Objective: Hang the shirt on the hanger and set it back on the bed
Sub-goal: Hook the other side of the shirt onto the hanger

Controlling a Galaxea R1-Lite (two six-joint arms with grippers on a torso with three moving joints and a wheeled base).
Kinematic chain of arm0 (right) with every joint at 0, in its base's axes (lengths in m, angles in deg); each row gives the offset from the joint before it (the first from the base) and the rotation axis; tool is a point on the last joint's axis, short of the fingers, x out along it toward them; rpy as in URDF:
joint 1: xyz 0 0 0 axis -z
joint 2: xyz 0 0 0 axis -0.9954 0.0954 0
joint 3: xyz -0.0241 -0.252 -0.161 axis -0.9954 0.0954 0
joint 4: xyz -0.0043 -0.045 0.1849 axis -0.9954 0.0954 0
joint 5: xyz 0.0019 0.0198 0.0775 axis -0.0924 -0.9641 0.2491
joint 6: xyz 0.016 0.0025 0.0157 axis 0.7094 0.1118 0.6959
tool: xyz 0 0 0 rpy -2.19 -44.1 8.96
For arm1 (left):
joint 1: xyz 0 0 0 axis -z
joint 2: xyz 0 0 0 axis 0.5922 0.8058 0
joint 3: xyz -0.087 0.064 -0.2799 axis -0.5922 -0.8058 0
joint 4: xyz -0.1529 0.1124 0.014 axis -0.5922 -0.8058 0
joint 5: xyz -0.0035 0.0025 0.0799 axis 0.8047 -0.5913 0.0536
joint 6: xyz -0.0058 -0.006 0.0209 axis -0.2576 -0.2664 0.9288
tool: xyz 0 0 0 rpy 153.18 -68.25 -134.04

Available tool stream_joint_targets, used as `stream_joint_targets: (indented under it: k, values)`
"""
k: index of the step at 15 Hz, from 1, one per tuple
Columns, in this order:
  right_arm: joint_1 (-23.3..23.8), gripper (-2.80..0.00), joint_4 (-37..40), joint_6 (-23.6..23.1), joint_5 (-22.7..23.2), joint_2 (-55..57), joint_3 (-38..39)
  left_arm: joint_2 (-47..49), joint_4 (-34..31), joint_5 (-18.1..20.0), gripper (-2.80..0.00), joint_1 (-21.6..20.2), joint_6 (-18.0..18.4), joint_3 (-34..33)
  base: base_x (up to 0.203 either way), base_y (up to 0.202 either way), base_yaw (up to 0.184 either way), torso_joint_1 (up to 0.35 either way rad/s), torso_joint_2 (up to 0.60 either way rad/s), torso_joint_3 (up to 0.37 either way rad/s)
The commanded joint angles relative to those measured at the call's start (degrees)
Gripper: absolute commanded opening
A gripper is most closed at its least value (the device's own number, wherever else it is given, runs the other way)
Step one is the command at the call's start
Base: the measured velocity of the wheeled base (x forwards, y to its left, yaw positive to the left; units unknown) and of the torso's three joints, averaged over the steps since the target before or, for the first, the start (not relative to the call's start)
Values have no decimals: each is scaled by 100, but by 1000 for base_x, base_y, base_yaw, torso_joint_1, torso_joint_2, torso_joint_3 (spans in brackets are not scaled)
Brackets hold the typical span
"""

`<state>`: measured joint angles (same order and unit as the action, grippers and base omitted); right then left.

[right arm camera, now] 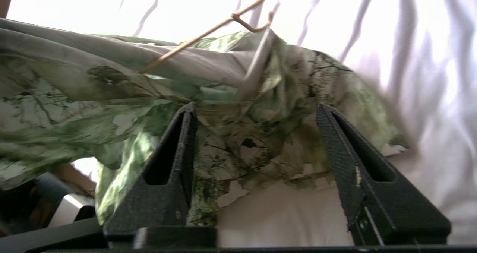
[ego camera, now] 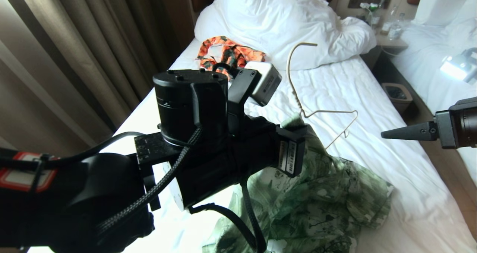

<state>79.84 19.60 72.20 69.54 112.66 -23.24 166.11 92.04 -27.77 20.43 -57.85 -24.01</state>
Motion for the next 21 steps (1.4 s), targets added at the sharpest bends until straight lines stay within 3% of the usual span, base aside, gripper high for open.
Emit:
stream_joint_targets:
  k: [1,4,9,13,14,16,19,21]
  values:
    - [143,-280,63,-83,-276,-296,83,-9,8,-193,-280,30,0,4,0,0,0,0,0,0]
    - [165,-280,681,-665,-1143,-296,150,-115,8,-288,-280,14,-18,-26,0,0,0,0,0,0]
    - [111,-280,484,-467,-1159,495,313,-323,6,-370,-280,127,-11,-87,0,0,0,0,0,0]
    - [77,-280,-908,149,-973,1209,777,-359,8,-405,-280,145,8,-62,0,0,0,0,0,0]
    - [72,0,-1086,328,-750,1336,805,-375,8,-405,-280,145,12,-62,0,0,0,0,0,0]
    - [-35,0,-1268,615,-576,1643,774,-378,8,-414,-280,145,18,-62,0,0,0,0,0,0]
    - [-314,0,-2198,1375,-564,2025,801,-378,8,-423,-280,145,26,-53,0,0,0,0,0,0]
    - [-558,0,-2432,1514,-593,2146,769,-378,8,-423,-280,145,26,-62,0,0,0,0,0,0]
